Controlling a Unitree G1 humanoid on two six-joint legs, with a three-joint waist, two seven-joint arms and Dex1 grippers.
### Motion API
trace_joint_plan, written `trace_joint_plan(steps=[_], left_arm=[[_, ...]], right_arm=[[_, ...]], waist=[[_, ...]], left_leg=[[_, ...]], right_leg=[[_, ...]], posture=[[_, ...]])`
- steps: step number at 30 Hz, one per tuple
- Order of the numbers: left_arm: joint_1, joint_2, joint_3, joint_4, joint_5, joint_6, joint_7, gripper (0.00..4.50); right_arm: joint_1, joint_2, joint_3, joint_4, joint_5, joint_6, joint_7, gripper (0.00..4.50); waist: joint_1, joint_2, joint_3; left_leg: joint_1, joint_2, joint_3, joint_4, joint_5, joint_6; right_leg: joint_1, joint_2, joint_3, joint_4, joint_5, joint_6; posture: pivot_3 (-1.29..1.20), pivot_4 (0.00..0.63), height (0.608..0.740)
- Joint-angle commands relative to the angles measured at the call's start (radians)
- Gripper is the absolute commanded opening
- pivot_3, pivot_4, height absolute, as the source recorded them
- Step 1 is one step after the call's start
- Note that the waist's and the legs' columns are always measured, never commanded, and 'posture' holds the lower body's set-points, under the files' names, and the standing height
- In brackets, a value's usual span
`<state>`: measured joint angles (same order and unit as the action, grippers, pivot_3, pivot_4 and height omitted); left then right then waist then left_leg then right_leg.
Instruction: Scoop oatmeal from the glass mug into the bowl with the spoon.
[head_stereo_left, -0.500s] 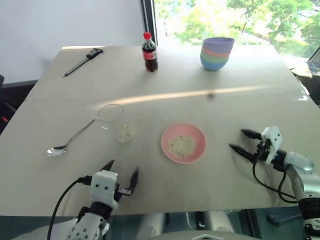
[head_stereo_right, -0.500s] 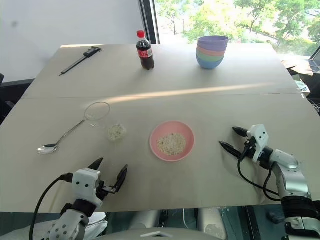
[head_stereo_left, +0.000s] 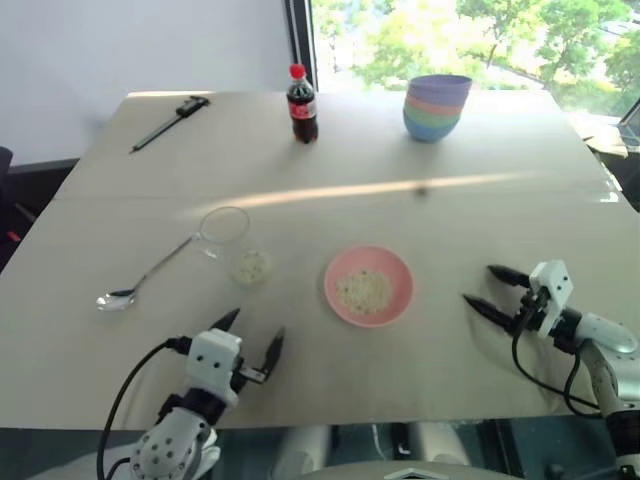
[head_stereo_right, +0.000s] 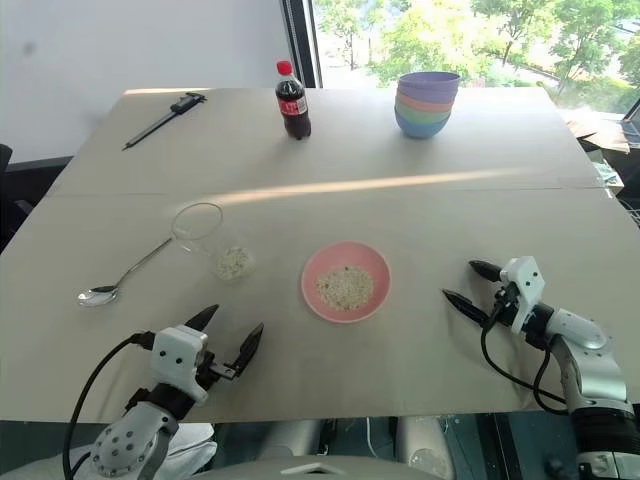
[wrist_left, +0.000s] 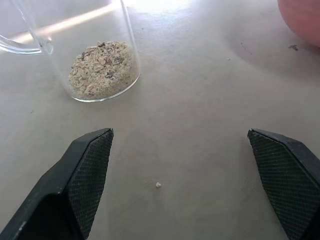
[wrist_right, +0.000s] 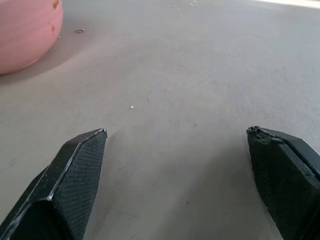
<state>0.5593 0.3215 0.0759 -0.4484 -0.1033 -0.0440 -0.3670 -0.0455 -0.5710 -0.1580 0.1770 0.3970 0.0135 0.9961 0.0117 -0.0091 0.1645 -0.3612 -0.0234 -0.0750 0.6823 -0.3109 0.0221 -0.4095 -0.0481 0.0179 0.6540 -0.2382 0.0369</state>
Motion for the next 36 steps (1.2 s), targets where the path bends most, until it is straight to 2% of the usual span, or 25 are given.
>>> trace_joint_plan(steps=[1, 14, 19, 21, 25, 29, 36], left_arm=[[0.007, -0.002, -0.005, 0.006, 0.012, -0.017, 0.001, 4.46], [-0.008, -0.024, 0.014, 0.006, 0.005, -0.016, 0.031, 4.46], [0.038, -0.074, 0.114, -0.114, -0.142, 0.072, 0.068, 4.46], [0.055, -0.063, 0.178, -0.130, -0.161, 0.082, 0.068, 4.46], [0.032, 0.033, 0.350, -0.047, -0.229, 0.094, 0.007, 4.46], [-0.048, 0.201, 0.469, 0.084, -0.285, 0.162, -0.092, 4.46], [-0.202, 0.437, 0.529, 0.351, -0.322, 0.250, -0.283, 4.46]], right_arm=[[0.011, -0.004, -0.014, -0.016, 0.009, 0.008, -0.001, 4.50], [-0.004, -0.004, -0.012, -0.019, 0.011, 0.017, -0.003, 4.50], [0.003, -0.050, -0.012, -0.127, 0.078, 0.090, 0.076, 4.50], [0.000, -0.065, -0.024, -0.210, 0.143, 0.170, 0.083, 4.50], [-0.018, -0.102, -0.029, -0.380, 0.263, 0.329, 0.077, 4.50], [-0.054, -0.171, 0.001, -0.522, 0.356, 0.463, 0.111, 4.50], [-0.177, -0.187, 0.069, -0.668, 0.415, 0.553, 0.095, 4.50]], waist=[[0.000, 0.000, 0.000], [0.000, 0.000, 0.000], [-0.002, 0.001, 0.002], [-0.002, 0.002, 0.003], [0.000, 0.003, 0.004], [0.003, 0.003, 0.004], [-0.003, 0.002, 0.006]], left_leg=[[0.000, 0.000, 0.000, 0.000, 0.000, 0.000], [0.000, 0.000, 0.000, 0.000, 0.000, 0.000], [-0.001, 0.000, 0.000, 0.000, 0.000, 0.000], [-0.001, 0.001, 0.000, 0.000, 0.000, 0.000], [-0.002, 0.001, -0.002, 0.000, 0.000, 0.000], [-0.002, 0.001, -0.002, 0.000, 0.000, 0.000], [-0.002, 0.000, -0.001, 0.000, 0.000, 0.000]], right_leg=[[0.000, 0.000, 0.000, 0.000, 0.000, 0.000], [0.000, 0.000, 0.000, 0.000, 0.000, 0.000], [0.000, 0.000, 0.001, 0.000, 0.000, 0.000], [-0.002, 0.000, 0.001, 0.000, 0.000, 0.000], [-0.002, 0.001, -0.001, 0.000, 0.000, 0.000], [-0.002, 0.002, -0.005, 0.001, 0.000, 0.000], [-0.002, 0.005, -0.005, 0.001, 0.000, 0.000]], posture=[[0.00, 0.150, 0.740], [0.00, 0.150, 0.740], [0.00, 0.150, 0.740], [0.00, 0.150, 0.740], [0.00, 0.150, 0.740], [0.00, 0.150, 0.740], [0.00, 0.150, 0.740]])
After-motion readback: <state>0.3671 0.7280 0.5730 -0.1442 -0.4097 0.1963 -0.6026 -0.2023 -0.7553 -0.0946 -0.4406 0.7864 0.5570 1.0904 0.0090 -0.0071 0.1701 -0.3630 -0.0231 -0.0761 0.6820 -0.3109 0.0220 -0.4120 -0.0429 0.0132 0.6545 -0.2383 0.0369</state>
